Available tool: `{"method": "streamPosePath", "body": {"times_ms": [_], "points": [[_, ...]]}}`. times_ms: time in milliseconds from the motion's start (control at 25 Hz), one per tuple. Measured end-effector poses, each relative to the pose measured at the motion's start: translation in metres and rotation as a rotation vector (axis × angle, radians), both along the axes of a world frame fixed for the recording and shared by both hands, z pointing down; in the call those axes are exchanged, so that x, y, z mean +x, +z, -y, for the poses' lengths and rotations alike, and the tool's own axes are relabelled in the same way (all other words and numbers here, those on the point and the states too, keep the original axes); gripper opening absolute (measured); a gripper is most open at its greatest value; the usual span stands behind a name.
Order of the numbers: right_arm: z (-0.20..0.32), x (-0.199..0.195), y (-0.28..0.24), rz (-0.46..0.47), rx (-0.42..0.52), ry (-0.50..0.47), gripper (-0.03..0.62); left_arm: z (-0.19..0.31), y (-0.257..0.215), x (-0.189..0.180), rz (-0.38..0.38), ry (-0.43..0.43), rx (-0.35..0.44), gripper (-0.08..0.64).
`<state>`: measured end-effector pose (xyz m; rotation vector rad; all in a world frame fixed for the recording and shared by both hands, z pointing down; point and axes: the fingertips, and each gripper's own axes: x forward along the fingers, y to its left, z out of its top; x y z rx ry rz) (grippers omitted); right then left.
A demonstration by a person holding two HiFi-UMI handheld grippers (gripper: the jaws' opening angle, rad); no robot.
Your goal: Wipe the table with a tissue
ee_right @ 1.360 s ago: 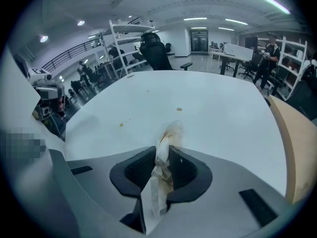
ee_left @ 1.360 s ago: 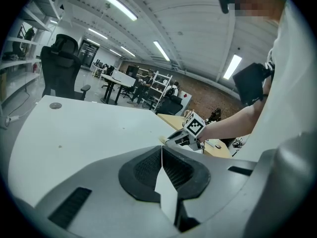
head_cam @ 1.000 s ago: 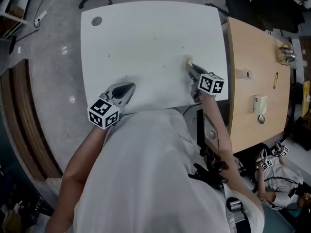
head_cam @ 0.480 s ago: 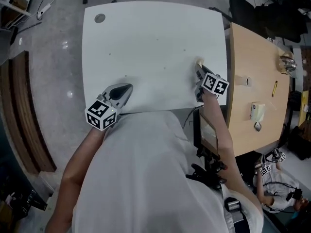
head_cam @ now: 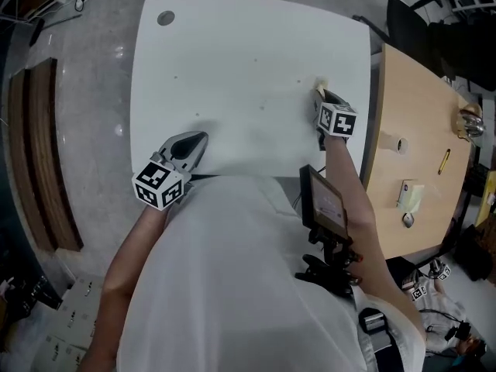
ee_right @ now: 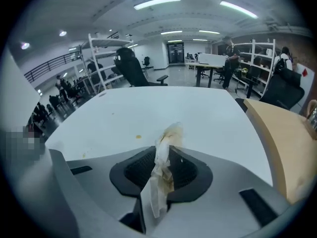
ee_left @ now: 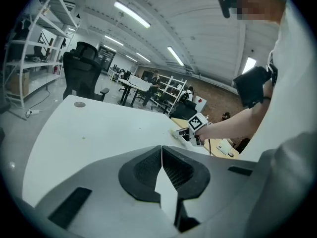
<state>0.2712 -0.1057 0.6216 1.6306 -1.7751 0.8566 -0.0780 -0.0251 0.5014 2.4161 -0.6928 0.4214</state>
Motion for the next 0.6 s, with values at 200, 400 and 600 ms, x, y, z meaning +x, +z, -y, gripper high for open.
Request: {"method": "streamPosePath", "body": {"times_ms": [200,400,600], "points": [[0.008,0.000,0.008,-0.047,-0.031,-0.042,0.084,-0.003,0.002,0.007,0.001,-0.023,-0.014,0.008],[0.011,-0.005,0.010,-0.116,-0.079,-0.089,0.084,-0.002,0.002,0.006,0.002,-0.045,-0.010,0.008],[0.013,-0.010,0.009,-0.189,-0.128,-0.121,0.084,-0.005,0.003,0.005,-0.002,-0.059,-0.015,0.008]]}}
